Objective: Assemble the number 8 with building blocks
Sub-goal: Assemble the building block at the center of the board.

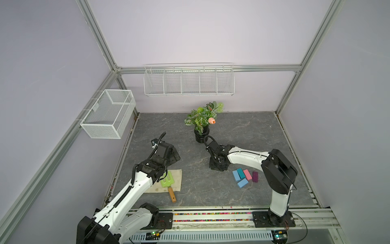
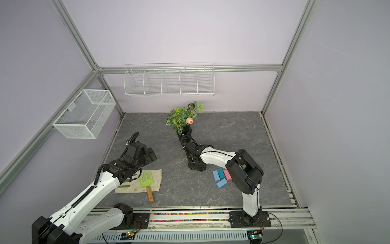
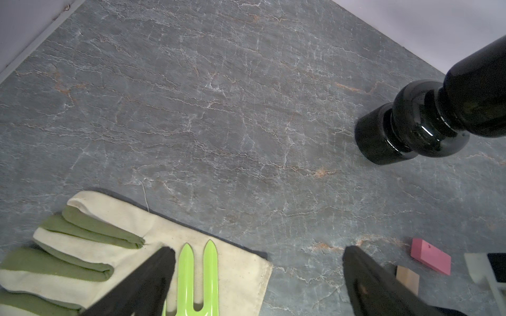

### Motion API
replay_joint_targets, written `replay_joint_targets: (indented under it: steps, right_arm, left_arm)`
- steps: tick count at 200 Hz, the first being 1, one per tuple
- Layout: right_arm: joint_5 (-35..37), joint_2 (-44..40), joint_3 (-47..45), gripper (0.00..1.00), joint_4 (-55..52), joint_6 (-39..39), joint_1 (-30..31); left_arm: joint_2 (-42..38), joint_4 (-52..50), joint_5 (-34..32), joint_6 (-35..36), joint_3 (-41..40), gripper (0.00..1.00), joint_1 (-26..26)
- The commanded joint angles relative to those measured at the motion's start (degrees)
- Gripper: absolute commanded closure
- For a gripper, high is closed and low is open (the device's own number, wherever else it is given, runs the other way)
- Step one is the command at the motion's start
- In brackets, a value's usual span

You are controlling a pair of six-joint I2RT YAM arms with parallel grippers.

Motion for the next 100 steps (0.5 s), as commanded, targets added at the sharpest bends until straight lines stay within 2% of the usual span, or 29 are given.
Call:
replay_joint_targets:
  steps: [1, 100]
  right_arm:
    - [1.48, 1.16, 0.93, 0.92, -0.62, -0.25, -1.27]
    - [-1.39, 3.97, 2.57, 0.89, -0.90, -2.28, -2.06]
  left_arm:
    - [-0.04, 0.52, -1.42, -0.20, -0.32, 0.01, -0.25]
    - [0.35, 0.96, -1.54, -0.35, -0.33, 0.00, -0.25]
